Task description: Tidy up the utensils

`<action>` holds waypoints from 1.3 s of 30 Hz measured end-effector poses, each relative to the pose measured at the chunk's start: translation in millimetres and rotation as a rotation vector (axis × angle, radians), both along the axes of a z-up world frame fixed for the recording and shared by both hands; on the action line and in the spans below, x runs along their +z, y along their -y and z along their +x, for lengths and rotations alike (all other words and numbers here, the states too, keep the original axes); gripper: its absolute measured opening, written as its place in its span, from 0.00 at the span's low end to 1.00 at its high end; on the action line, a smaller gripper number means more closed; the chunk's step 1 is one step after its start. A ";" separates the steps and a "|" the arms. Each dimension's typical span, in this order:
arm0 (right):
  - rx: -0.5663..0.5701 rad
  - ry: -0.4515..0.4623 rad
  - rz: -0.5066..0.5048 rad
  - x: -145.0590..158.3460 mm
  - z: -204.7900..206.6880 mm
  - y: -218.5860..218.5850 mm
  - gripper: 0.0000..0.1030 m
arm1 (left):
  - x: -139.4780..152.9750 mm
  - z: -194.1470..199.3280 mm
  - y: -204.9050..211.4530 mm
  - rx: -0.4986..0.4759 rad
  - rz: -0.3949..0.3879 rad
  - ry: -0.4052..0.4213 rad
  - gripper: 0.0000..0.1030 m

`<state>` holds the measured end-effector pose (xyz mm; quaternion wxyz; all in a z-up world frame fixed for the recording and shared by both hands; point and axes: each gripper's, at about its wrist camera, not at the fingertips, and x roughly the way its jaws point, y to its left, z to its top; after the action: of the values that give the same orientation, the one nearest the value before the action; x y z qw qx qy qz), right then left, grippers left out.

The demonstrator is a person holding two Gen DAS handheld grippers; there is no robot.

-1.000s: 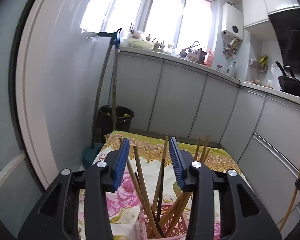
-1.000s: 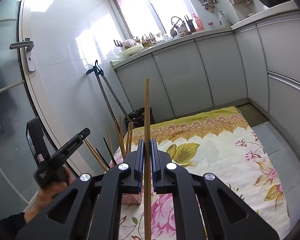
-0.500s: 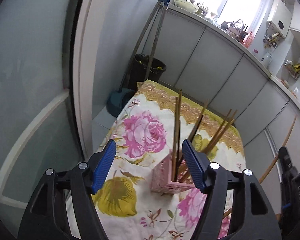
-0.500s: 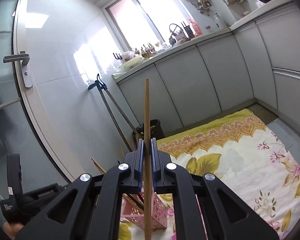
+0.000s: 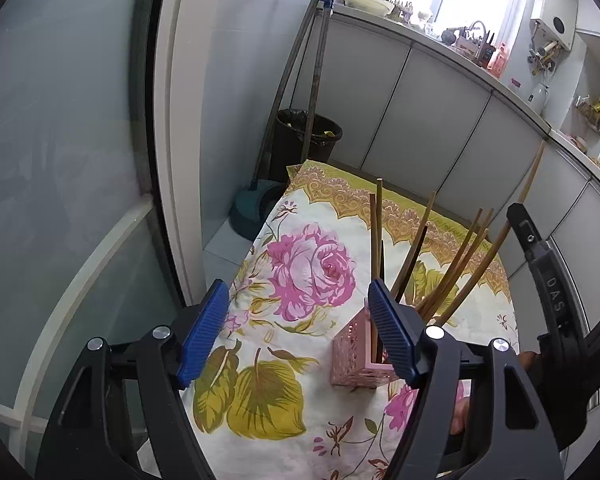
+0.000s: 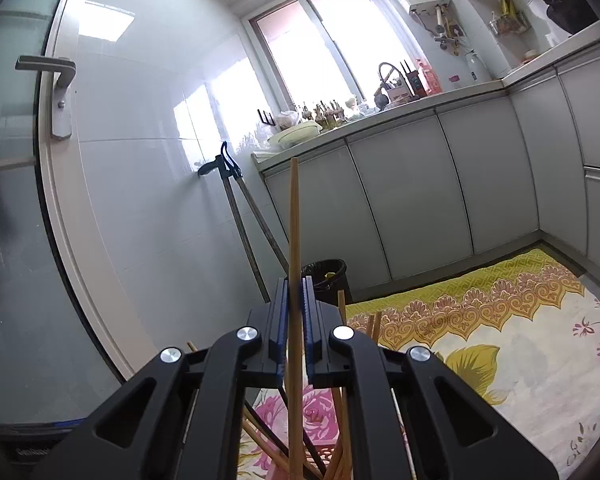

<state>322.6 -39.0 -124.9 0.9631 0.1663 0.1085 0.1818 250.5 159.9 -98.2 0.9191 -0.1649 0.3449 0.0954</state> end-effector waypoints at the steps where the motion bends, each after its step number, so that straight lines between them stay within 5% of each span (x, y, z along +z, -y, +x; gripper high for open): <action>1: -0.007 -0.001 -0.007 -4.5 1.3 -0.8 0.07 | -1.5 0.4 -1.6 0.000 -0.008 -0.004 0.67; 15: -0.032 -0.062 -0.077 -40.7 -3.9 -9.0 0.08 | -0.8 4.0 3.4 -0.015 0.016 -0.006 0.68; 18: -0.020 -0.088 -0.077 -36.7 -14.2 0.9 0.26 | -0.3 3.7 5.0 -0.022 0.001 -0.004 0.68; 23: -0.052 -0.163 -0.077 -18.4 -31.7 31.2 0.26 | 4.0 0.8 21.9 -0.072 0.025 -0.003 0.68; 28: -0.111 -0.282 -0.072 11.5 -68.9 75.2 0.41 | 15.2 -11.9 50.1 -0.153 0.086 -0.001 0.71; 35: -0.155 -0.360 -0.156 56.2 -145.1 116.3 0.72 | 42.6 -53.9 102.2 -0.294 0.203 0.059 0.91; 39: -0.190 -0.369 -0.147 77.9 -182.6 137.6 0.79 | 64.2 -86.2 126.2 -0.338 0.245 0.122 0.93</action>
<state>140.0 -176.6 -47.0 0.9492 0.1358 0.2797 0.0482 164.2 33.7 -34.0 0.9543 0.0026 0.2973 -0.0289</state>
